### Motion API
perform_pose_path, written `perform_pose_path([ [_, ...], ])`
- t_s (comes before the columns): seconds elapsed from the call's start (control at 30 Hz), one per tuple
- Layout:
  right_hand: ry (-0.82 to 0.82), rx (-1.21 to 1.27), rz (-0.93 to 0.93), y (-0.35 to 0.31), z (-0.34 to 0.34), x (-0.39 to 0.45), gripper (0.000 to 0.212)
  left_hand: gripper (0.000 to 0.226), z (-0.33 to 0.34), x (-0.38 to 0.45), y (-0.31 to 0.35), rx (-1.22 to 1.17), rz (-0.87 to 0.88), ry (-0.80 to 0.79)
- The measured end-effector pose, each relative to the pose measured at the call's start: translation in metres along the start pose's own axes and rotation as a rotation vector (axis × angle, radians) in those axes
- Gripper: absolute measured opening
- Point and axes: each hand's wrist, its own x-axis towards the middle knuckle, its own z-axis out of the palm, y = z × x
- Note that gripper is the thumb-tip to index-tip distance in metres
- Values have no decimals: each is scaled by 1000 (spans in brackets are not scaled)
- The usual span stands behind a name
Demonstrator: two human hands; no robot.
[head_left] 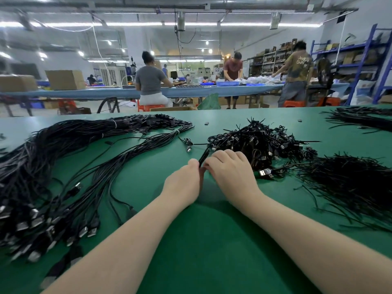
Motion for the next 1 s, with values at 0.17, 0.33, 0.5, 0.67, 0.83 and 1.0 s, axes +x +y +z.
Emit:
perform_pose_path([
  [0.17,-14,216,35,7,-3,-2,5,13,7,7,2,161,39,21],
  [0.33,-39,250,25,6,-12,1,4,15,9,5,4,218,11,62],
  [0.5,-180,310,-118,4,-25,13,15,20,9,5,5,428,57,82],
  [0.67,-488,651,206,38,-46,38,14,25,1,0,14,636,384,56],
  [0.83,-830,1194,596,71,-58,29,20,21,-7,-14,26,300,620,82],
  [1.0,-777,1620,1004,56,-45,20,16,28,-2,-22,33,-369,404,116],
])
